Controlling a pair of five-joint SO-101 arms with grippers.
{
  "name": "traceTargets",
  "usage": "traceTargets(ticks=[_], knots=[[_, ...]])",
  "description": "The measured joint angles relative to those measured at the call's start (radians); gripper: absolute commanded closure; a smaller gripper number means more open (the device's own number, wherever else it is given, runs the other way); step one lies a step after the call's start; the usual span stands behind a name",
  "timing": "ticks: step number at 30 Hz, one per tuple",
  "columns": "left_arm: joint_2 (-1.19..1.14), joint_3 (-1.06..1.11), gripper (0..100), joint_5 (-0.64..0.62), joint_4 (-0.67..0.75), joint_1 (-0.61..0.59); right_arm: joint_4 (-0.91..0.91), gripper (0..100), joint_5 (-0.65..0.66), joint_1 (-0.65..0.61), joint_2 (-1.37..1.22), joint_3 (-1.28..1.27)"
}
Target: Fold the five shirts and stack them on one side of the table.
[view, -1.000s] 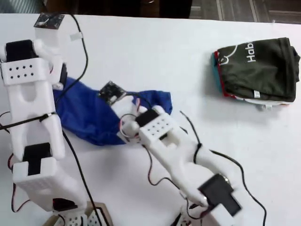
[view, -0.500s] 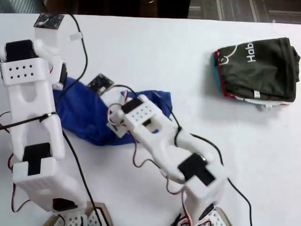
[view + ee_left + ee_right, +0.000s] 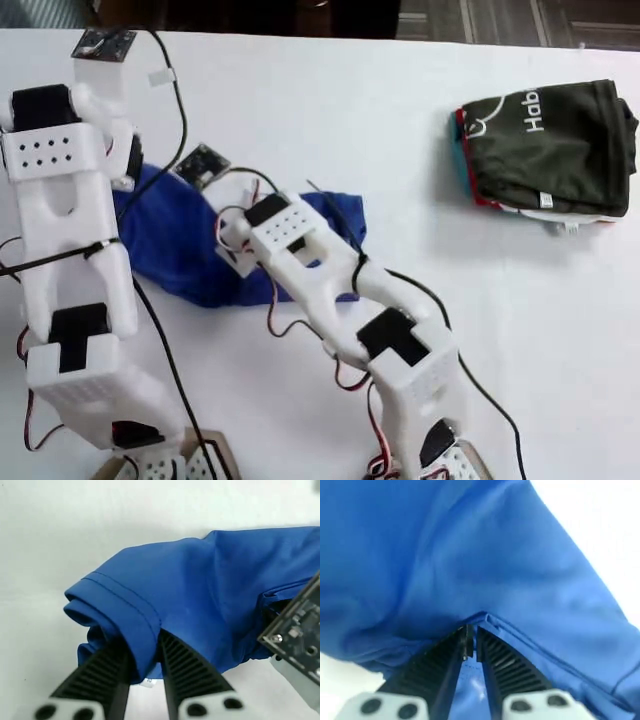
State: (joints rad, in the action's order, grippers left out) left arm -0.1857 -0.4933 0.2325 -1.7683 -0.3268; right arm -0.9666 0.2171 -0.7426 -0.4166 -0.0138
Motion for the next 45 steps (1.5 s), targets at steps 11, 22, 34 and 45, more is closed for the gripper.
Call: traceTargets(ticks=[11,22,34,45], knots=[[0.000,0.000,97,0.000,0.000,0.002,-0.175,97.8,0.000,0.236,0.255,0.000],[0.000,0.000,97,-0.068,-0.002,0.221,-0.146,97.8,0.063,0.509,0.710,-0.474],[0.003,0.109,97,-0.262,0.017,0.677,0.259,97.8,0.124,0.868,0.964,-1.160],[-0.157,0.110,97,-0.310,0.180,0.778,0.328,97.8,0.126,0.884,0.965,-1.206]])
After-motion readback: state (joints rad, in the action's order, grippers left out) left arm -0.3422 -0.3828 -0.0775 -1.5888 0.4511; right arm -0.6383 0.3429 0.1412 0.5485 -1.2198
